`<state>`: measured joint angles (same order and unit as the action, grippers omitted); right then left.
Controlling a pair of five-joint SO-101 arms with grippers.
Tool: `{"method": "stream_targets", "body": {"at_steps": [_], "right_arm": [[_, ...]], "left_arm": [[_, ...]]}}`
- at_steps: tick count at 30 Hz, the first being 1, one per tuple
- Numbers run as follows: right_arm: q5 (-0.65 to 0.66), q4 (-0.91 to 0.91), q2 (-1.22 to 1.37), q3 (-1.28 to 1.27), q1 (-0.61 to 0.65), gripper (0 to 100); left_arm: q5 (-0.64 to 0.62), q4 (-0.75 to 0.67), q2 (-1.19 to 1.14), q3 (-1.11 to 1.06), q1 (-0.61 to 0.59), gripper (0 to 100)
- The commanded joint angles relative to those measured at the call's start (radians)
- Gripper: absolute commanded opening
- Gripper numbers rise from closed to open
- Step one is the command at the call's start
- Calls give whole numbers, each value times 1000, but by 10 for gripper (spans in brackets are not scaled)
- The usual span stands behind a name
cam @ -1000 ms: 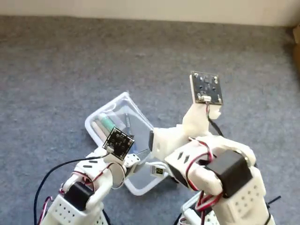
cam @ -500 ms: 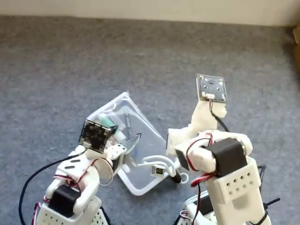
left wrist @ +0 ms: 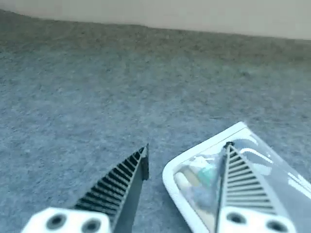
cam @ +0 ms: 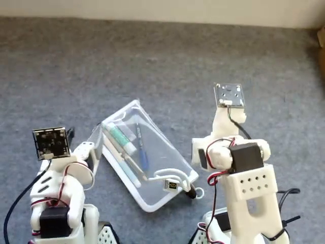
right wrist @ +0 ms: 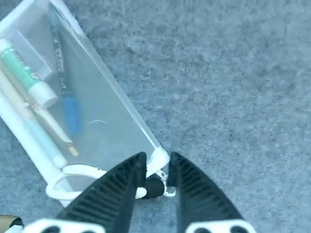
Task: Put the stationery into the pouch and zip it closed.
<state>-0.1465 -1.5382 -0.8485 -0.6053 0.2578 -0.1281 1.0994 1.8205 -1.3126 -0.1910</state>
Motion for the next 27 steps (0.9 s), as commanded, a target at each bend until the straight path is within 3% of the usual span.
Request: {"method": "stream_targets", "body": {"at_steps": [1, 5, 14, 27], "right_arm": [[60, 94, -21, -70, -39, 3], [63, 159, -21, -156, -70, 5], [63, 246, -84, -346, -74, 5], [63, 378, -975, -921, -74, 5]], "left_arm": [[103, 71, 7, 35, -65, 158], [176, 95, 7, 33, -71, 1], [190, 190, 7, -7, -71, 5], [190, 184, 7, -145, -71, 5]]}}
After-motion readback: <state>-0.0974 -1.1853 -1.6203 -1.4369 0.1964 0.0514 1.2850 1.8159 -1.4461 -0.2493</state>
